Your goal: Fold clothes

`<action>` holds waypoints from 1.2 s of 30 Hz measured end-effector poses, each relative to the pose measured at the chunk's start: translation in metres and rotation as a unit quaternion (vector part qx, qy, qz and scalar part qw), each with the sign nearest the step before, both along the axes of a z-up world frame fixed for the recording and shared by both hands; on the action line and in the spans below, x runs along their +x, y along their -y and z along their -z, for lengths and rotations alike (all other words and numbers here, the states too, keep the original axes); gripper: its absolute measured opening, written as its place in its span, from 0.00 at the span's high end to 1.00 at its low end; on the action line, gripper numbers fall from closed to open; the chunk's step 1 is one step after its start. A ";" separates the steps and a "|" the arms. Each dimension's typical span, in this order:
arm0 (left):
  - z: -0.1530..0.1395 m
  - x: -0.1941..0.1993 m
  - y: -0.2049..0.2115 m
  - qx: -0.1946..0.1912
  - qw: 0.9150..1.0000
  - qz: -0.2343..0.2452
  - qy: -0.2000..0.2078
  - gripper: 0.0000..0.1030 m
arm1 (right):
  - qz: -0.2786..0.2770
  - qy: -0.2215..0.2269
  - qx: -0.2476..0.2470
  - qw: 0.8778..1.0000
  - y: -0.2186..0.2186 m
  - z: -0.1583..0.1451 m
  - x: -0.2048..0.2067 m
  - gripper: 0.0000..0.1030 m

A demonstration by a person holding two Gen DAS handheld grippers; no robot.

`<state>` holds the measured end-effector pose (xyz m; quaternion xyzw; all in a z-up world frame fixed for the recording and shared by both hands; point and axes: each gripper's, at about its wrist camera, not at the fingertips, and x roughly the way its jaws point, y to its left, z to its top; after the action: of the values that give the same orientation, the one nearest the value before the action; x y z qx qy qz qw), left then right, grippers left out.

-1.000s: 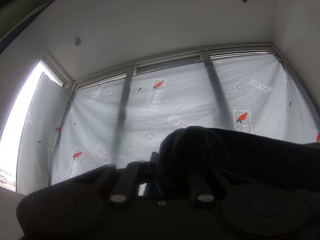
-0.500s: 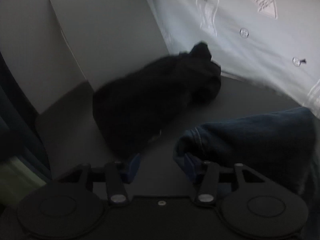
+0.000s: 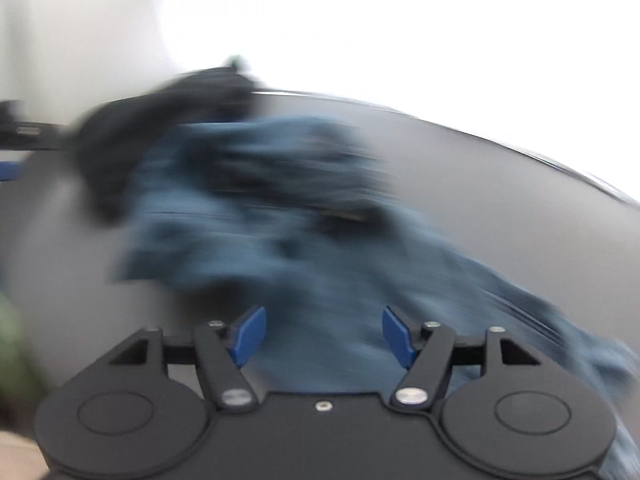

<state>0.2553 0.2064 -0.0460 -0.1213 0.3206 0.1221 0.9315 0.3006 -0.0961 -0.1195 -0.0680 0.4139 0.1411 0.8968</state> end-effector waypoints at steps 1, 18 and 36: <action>-0.002 0.005 0.013 -0.007 1.000 0.021 0.006 0.00 | 0.038 0.004 -0.013 0.999 0.019 0.002 -0.001 0.35; 0.005 0.013 0.153 -0.048 0.991 0.128 -0.003 0.00 | 0.099 -0.012 -0.127 0.987 0.156 0.074 0.029 0.65; 0.071 0.171 0.185 0.140 0.977 0.130 -0.090 0.00 | 0.160 0.217 -0.276 0.923 0.153 -0.018 0.216 0.39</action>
<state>0.4263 0.0218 -0.1169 0.0651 0.3961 0.0539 0.9143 0.5167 -0.2496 -0.1012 -0.2751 0.2372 -0.1422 0.9208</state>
